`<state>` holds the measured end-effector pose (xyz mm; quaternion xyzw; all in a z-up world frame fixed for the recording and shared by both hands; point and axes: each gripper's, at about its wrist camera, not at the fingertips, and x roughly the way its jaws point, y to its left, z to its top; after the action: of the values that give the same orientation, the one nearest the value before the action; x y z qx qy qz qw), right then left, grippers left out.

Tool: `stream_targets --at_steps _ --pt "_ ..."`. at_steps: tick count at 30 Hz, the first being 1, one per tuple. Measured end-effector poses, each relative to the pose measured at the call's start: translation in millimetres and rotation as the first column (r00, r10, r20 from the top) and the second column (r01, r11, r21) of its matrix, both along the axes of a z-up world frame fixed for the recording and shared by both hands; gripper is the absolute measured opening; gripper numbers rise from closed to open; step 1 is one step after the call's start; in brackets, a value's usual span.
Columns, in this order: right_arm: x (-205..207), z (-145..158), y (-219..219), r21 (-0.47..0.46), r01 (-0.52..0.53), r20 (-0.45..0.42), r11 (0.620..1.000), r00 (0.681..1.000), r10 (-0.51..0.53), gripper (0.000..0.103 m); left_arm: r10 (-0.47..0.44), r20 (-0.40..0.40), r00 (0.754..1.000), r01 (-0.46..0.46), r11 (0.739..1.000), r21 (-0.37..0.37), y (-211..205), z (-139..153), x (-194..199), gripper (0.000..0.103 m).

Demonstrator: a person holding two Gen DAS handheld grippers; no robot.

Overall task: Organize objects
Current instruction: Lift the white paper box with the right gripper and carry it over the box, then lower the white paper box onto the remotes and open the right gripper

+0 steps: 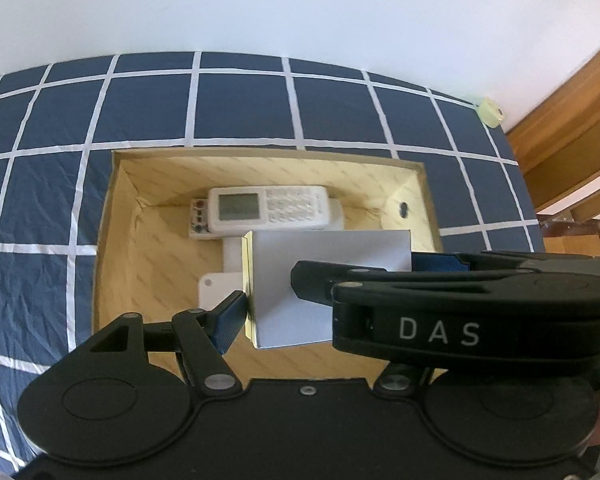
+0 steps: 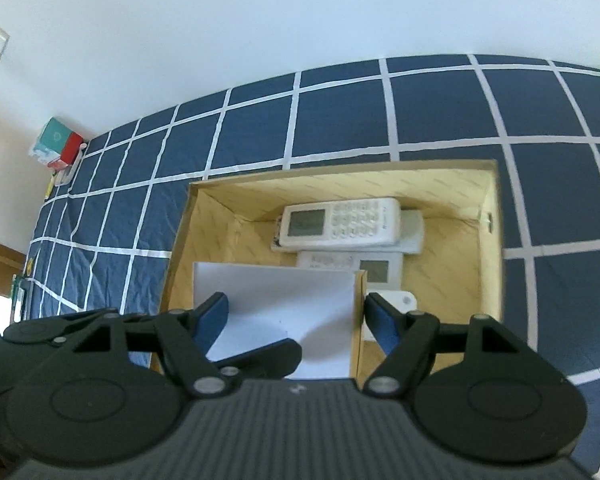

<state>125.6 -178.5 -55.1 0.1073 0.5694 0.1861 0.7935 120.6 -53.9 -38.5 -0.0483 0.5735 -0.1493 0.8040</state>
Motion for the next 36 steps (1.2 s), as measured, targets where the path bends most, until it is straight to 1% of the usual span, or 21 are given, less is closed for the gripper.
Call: stream_targets --at_steps 5,7,9,17,22,27,36 --pt "24 -13 9 -0.013 0.004 -0.025 1.000 1.000 -0.004 0.074 -0.003 -0.026 1.000 0.003 1.000 -0.009 7 -13 26 0.066" --pt "36 -20 10 -0.019 0.007 -0.036 1.000 0.999 -0.008 0.074 -0.006 -0.038 0.999 0.005 1.000 -0.013 7 -20 37 0.066" --pt "46 -26 12 -0.030 0.009 -0.042 1.000 0.999 -0.010 0.074 -0.011 -0.049 0.999 0.010 1.000 -0.011 6 -27 48 0.063" --pt "79 -56 11 -0.042 0.018 -0.085 0.999 0.996 -0.021 0.074 -0.017 -0.093 0.996 0.016 1.000 -0.015 4 -55 82 0.063" --pt "92 -64 12 -0.038 0.014 -0.099 0.999 0.995 -0.018 0.074 -0.020 -0.101 0.995 0.018 1.000 -0.015 4 -62 95 0.063" --pt "99 -63 11 -0.033 0.016 -0.081 0.999 0.997 -0.018 0.074 -0.022 -0.083 0.996 0.021 1.000 -0.012 3 -61 104 0.063" --pt "104 -86 14 -0.039 0.012 -0.117 0.999 0.993 -0.016 0.073 -0.020 -0.126 0.992 0.020 1.000 -0.006 6 -83 111 0.063"
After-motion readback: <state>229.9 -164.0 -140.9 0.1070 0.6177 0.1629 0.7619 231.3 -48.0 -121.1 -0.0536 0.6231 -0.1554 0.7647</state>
